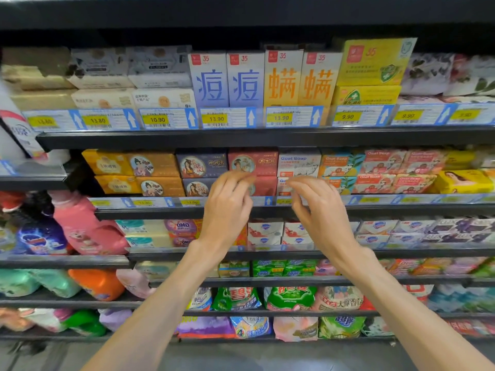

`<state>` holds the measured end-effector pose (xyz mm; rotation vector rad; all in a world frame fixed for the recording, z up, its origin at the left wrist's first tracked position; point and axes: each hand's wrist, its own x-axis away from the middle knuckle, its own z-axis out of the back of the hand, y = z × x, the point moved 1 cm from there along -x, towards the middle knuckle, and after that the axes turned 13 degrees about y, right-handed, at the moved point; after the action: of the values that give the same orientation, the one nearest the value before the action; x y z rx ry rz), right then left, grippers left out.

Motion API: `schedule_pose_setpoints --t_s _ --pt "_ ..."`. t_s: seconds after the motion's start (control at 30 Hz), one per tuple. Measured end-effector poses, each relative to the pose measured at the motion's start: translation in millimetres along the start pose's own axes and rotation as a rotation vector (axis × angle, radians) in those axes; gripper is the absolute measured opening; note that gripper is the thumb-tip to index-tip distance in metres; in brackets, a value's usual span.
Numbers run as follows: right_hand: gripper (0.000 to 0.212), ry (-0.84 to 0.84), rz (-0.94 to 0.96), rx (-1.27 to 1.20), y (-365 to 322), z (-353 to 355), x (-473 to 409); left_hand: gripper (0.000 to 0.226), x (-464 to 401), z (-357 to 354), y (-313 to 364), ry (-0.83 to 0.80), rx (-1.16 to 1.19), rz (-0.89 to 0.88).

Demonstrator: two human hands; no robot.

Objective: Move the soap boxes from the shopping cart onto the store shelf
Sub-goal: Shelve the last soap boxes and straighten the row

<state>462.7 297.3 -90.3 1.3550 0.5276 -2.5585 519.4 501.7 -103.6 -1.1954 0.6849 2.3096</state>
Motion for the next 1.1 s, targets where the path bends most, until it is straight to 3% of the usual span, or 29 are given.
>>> schedule_pose_setpoints --t_s 0.17,0.47,1.1 --pt "0.028 0.046 -0.01 0.079 -4.2 -18.1 -34.4 0.035 -31.7 14.0 -17.2 0.134 -0.126 0.029" --pt "0.034 0.02 -0.058 0.221 1.3 -48.9 -55.2 0.036 -48.9 -0.1 -43.9 0.051 -0.222 0.01" --pt "0.031 0.089 -0.135 0.115 -4.5 -61.8 -55.2 0.025 -44.2 -10.4 -42.8 0.186 -0.25 -0.021"
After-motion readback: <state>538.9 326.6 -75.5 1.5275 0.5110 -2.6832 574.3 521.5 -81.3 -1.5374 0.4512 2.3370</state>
